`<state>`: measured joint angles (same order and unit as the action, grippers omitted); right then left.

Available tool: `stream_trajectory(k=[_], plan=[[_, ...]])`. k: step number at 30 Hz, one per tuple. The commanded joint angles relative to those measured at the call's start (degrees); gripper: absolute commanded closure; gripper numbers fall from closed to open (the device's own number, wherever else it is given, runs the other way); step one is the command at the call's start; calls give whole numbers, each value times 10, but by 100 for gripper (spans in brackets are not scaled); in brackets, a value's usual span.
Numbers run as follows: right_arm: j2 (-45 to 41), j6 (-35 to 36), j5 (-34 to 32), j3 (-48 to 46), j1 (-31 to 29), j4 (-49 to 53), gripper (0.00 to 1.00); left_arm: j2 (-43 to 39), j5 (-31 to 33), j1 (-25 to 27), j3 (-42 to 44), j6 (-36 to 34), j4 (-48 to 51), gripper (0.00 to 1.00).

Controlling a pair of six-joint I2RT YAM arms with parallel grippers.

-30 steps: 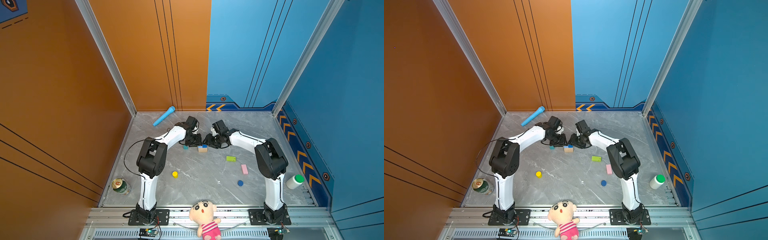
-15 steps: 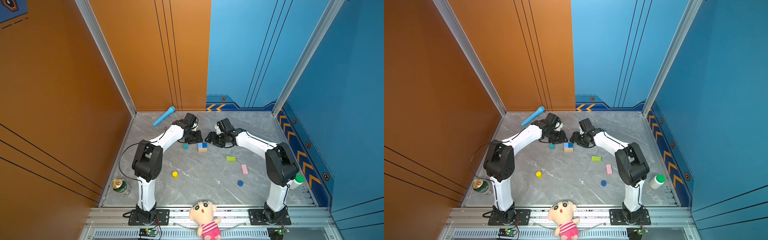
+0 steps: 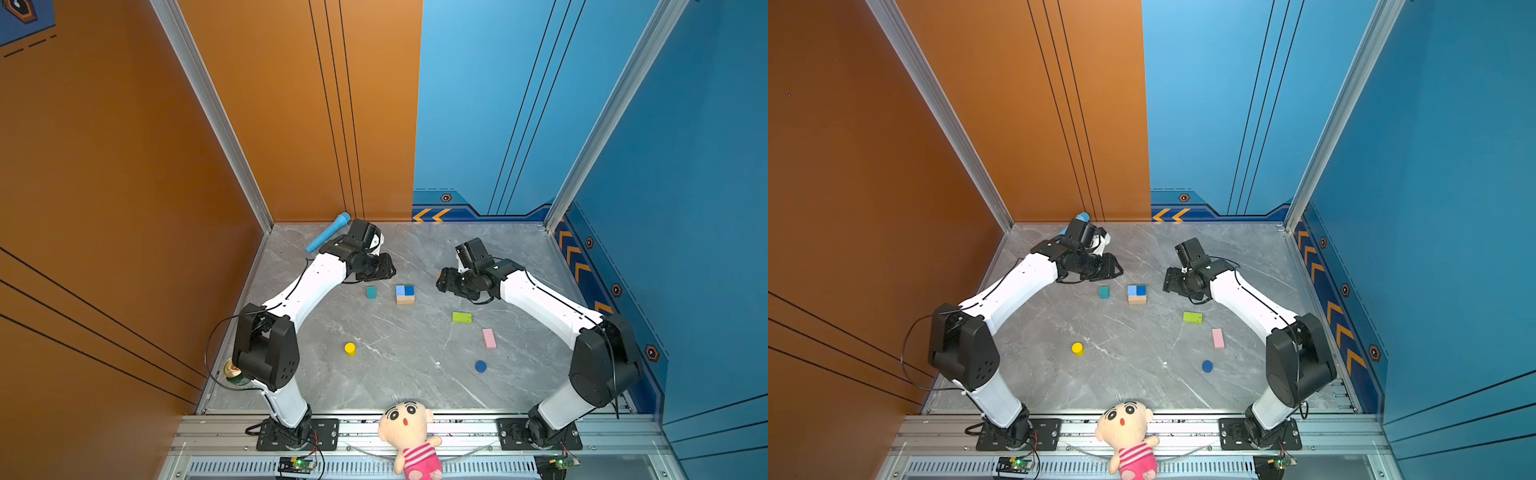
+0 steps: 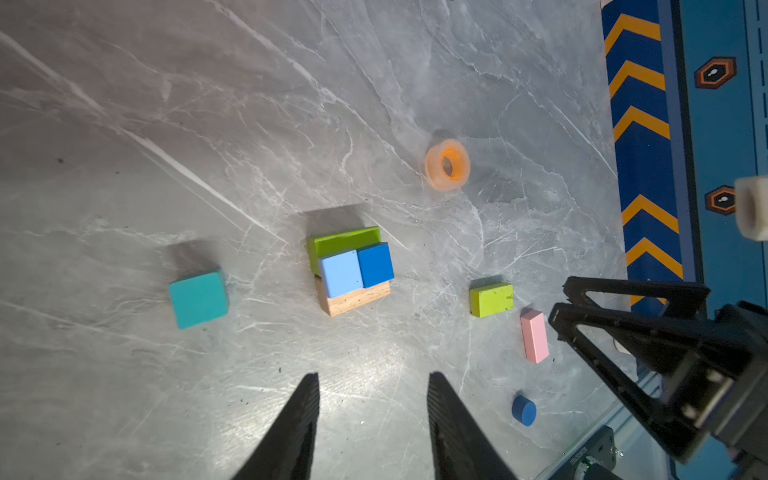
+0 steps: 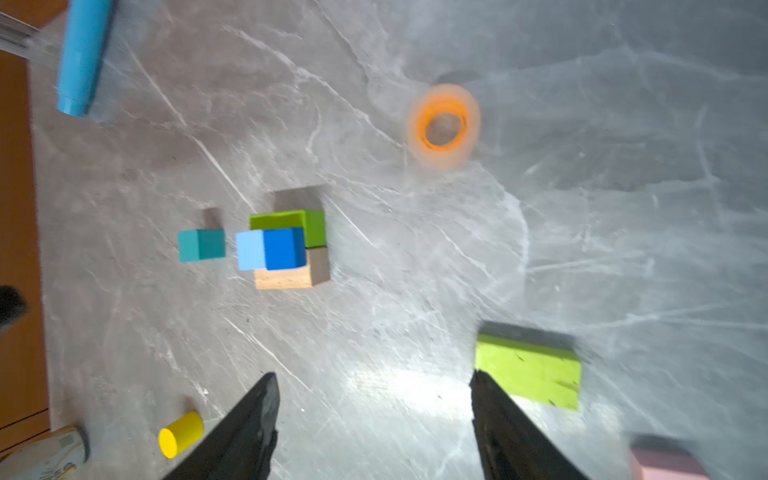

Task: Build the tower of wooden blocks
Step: 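Withdraw both grippers upward and away from the stack, then lower the right gripper onto the loose lime-green block and close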

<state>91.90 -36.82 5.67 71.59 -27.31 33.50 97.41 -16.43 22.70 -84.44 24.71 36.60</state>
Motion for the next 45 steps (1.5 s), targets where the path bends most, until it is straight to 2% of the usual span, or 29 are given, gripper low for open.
stream_trajectory(k=[1, 9, 20, 29, 45], plan=[[-18, 21, -60, -23, 1, 68, 25, -33, 23, -11, 26, -23, 9, 55], [-23, 17, -108, -54, -7, 90, 14, -110, 31, -53, 120, -23, -34, 55], [48, 2, -143, -45, -37, 80, 10, -169, 15, -94, 197, -16, -56, 57], [80, -20, -169, -46, -41, 66, 10, -174, 8, -102, 206, -16, -61, 57], [110, -28, -139, -66, -23, 30, 12, -163, 0, -106, 207, -14, -63, 57]])
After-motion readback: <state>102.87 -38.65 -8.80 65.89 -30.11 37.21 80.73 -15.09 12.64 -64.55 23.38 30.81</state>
